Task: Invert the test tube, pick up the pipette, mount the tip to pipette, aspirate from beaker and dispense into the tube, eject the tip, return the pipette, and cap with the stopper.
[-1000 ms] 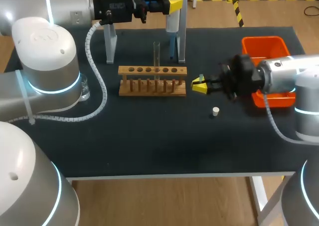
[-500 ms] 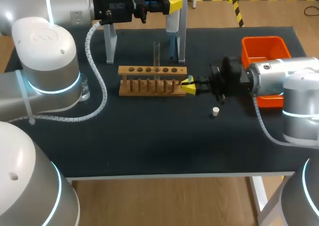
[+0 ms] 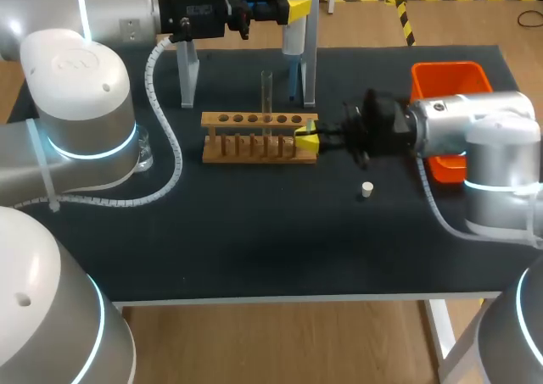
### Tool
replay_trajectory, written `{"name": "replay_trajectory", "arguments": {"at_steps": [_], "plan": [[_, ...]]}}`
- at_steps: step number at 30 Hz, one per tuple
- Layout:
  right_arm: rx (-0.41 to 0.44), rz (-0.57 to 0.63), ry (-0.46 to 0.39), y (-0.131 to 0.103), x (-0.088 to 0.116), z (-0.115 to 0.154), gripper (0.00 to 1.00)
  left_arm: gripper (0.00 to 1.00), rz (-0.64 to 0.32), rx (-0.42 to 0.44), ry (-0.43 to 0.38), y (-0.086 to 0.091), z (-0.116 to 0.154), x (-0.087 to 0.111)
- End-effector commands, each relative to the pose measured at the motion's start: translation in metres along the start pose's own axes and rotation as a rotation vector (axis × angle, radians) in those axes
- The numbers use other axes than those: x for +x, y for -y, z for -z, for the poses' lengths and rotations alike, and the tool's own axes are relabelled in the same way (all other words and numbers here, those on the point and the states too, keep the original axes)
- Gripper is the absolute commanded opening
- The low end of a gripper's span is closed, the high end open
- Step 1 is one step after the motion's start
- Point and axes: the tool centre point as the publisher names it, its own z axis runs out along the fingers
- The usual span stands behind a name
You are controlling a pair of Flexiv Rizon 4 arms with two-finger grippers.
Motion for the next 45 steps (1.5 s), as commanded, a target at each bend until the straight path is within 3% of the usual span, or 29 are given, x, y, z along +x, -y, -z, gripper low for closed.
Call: {"name": "replay_trajectory", "arguments": {"at_steps": [1,45], "plan": [[0.002,-0.003,-0.007,0.0,-0.006,-0.005,0.0,0.0,0.001,-0.002,0.002,0.001,-0.001,0.0],[0.02,-0.041,-0.012,-0.011,-0.02,-0.019,0.0,0.0,0.001,-0.002,0.002,0.001,-0.001,0.0]]}}
